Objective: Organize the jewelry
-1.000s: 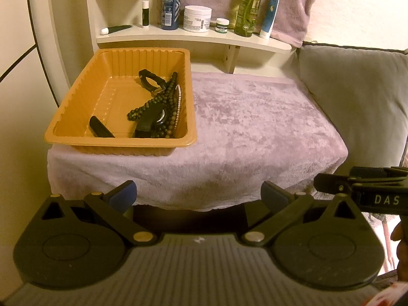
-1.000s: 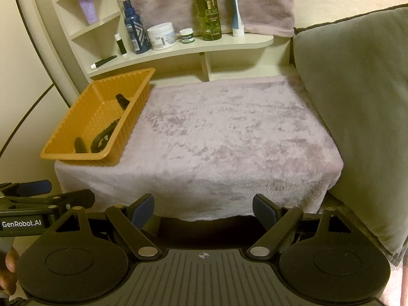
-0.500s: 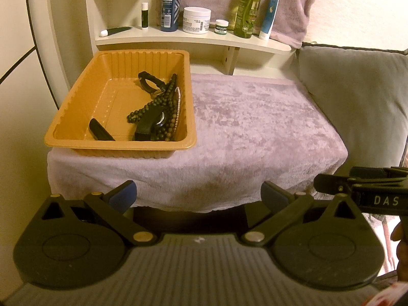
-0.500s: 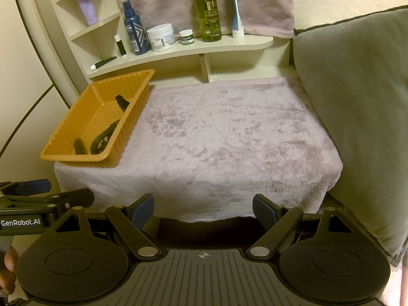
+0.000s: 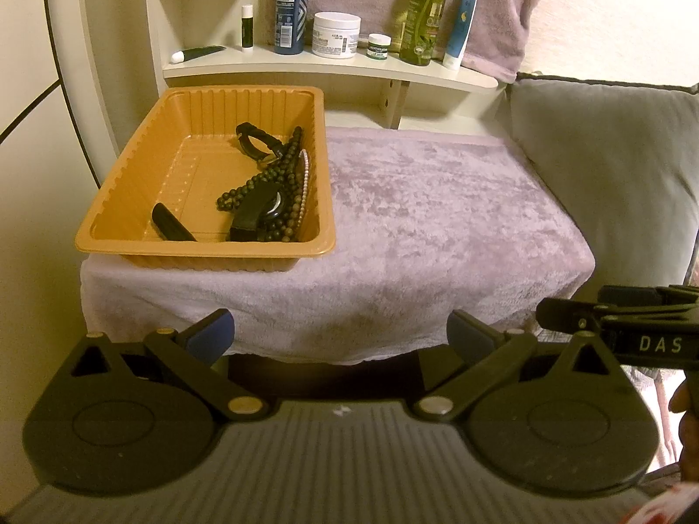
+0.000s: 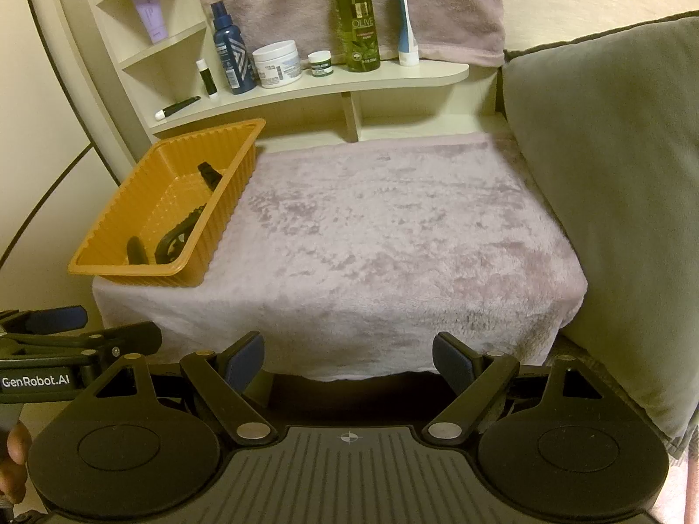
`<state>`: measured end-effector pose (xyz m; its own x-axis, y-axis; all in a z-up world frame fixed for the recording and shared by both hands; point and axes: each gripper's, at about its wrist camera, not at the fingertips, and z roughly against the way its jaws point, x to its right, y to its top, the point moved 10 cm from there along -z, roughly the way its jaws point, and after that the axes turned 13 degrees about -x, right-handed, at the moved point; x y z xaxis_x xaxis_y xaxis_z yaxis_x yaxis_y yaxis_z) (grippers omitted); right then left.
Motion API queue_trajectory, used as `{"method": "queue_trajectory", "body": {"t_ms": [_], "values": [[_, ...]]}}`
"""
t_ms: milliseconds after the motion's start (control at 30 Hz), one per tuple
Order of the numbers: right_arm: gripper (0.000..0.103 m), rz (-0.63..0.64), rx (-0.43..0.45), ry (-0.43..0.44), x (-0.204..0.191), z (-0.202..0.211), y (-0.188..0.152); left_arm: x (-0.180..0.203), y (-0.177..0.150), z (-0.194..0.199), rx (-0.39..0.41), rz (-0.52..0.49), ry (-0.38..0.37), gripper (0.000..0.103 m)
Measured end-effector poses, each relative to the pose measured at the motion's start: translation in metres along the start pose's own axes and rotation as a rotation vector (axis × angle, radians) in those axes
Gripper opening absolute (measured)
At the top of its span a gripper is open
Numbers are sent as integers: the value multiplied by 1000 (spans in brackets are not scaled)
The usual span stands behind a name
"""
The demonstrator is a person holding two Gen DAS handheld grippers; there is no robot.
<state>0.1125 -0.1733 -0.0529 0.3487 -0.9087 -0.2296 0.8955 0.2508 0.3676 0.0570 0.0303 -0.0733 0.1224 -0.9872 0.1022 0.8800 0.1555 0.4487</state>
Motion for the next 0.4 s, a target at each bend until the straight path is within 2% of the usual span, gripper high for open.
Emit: {"method": "queue_trajectory", "body": {"t_ms": [400], "values": [[84, 1, 6, -2, -1, 1, 1, 1, 0, 2, 29, -6, 6, 103]]}}
